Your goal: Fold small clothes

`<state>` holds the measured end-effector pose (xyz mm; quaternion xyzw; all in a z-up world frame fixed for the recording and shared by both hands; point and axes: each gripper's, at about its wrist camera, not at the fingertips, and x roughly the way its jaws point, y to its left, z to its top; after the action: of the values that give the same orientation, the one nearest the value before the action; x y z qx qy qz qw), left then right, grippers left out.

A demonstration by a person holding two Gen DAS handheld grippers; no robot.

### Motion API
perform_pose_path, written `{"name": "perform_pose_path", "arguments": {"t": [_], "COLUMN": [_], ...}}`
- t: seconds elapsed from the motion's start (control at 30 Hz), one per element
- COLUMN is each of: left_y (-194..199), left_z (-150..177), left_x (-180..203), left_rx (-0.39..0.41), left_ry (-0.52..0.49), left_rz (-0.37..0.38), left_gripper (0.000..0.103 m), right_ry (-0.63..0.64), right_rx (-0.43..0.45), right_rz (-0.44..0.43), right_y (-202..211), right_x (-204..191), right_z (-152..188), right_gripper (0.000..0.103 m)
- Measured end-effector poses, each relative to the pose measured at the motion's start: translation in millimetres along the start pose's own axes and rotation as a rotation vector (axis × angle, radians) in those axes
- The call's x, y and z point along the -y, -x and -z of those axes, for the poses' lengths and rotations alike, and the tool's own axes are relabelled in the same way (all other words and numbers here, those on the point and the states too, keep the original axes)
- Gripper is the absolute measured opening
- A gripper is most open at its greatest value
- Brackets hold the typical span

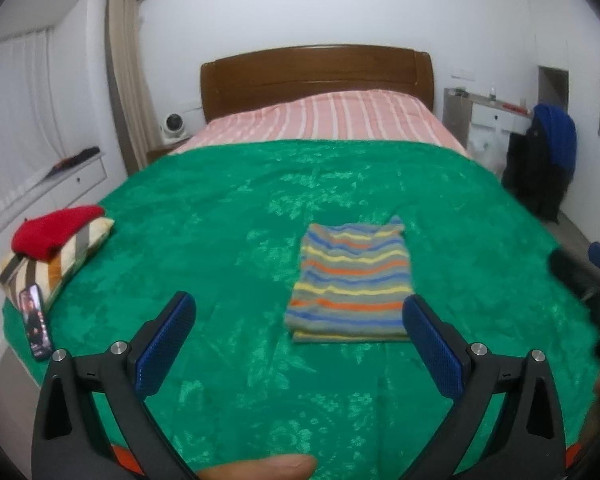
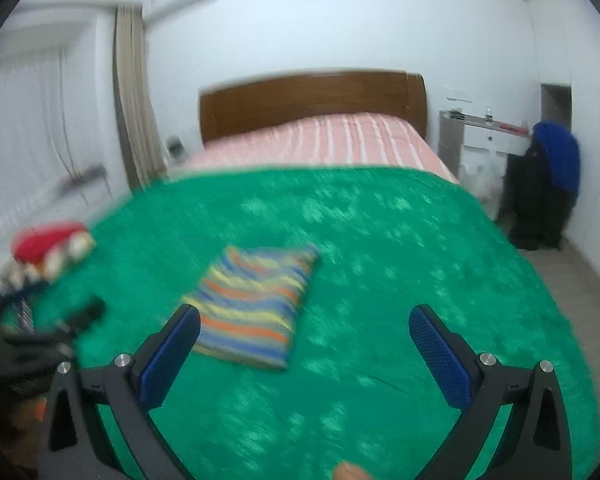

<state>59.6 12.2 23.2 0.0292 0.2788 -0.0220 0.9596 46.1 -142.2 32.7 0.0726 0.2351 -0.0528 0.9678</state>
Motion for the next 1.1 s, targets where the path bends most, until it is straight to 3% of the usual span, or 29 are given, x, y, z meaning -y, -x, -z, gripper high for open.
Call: {"name": "perform_pose_path", "arguments": {"t": [0.07, 0.1, 0.17, 0.3, 0.4, 0.53, 0.8, 1.1], "left_y": [5, 8, 11, 17, 20, 14, -1, -1], "left_z": [-3, -4, -6, -7, -4, -5, 4, 3], "left_x": [-3, -5, -8, -8, -7, -8, -5, -8], "left_rx": [0.021, 0.032, 0.054, 0.103, 0.127, 0.043, -0.075, -0.11], "left_ry": [0.007, 0.014, 0.028, -0.007, -0.033, 0.005, -0.019, 0.015], "left_rz": [-0.004, -0.014, -0.034, -0.046, -0.038, 0.031, -0.015, 0.034], "left_gripper": [0.103, 0.103, 0.103, 0.103, 0.103, 0.103, 0.103, 0.103], "right_ry": [-0.011, 0.04, 0.143, -0.004, -0.022, 0.003, 0.043, 0.053], "right_rx": [0.098, 0.107, 0.065, 0.036, 0.008, -0.006, -0.074, -0.166], "right_rz": [-0.044, -0.027, 0.003, -0.113, -0.15, -0.133, -0.099, -0.053], "right_y": [13, 14, 9, 9, 7, 5, -8, -18], "right_x": [3, 0, -10, 5, 7, 3, 2, -2], "right_z": [-1, -1, 0, -1, -3, -4, 6, 12], "right_gripper": [0.103, 0.103, 0.103, 0.103, 0.103, 0.103, 0.103, 0.103]}}
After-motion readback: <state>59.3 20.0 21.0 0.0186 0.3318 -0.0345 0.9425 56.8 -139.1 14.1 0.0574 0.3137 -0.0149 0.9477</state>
